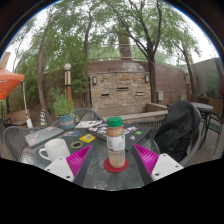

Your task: Pour water

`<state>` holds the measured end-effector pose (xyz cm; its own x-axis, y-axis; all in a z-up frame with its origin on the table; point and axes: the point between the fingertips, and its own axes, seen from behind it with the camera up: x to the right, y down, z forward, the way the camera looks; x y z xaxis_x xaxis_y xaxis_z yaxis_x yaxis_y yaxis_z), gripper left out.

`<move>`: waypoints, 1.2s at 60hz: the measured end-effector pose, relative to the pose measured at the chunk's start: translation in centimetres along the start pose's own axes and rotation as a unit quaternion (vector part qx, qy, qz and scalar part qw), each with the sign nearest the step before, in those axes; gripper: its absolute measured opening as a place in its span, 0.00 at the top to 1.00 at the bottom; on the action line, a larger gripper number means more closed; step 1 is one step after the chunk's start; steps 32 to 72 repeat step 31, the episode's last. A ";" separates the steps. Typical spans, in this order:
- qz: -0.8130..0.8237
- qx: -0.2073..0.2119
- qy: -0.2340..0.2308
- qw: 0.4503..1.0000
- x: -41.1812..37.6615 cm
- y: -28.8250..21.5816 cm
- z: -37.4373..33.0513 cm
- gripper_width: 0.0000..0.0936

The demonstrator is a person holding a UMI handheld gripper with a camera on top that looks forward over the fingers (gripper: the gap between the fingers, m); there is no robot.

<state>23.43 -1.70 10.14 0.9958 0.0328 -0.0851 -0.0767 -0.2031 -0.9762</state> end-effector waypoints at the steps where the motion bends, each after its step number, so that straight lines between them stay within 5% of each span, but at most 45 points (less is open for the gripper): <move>1: 0.000 -0.002 0.001 1.000 -0.1 0.1 -0.9 0.10; 31: 0.019 -0.009 0.003 1.000 -4.4 2.8 -23.9 0.10; 72: 0.019 -0.009 0.003 1.000 -4.4 2.8 -23.9 0.10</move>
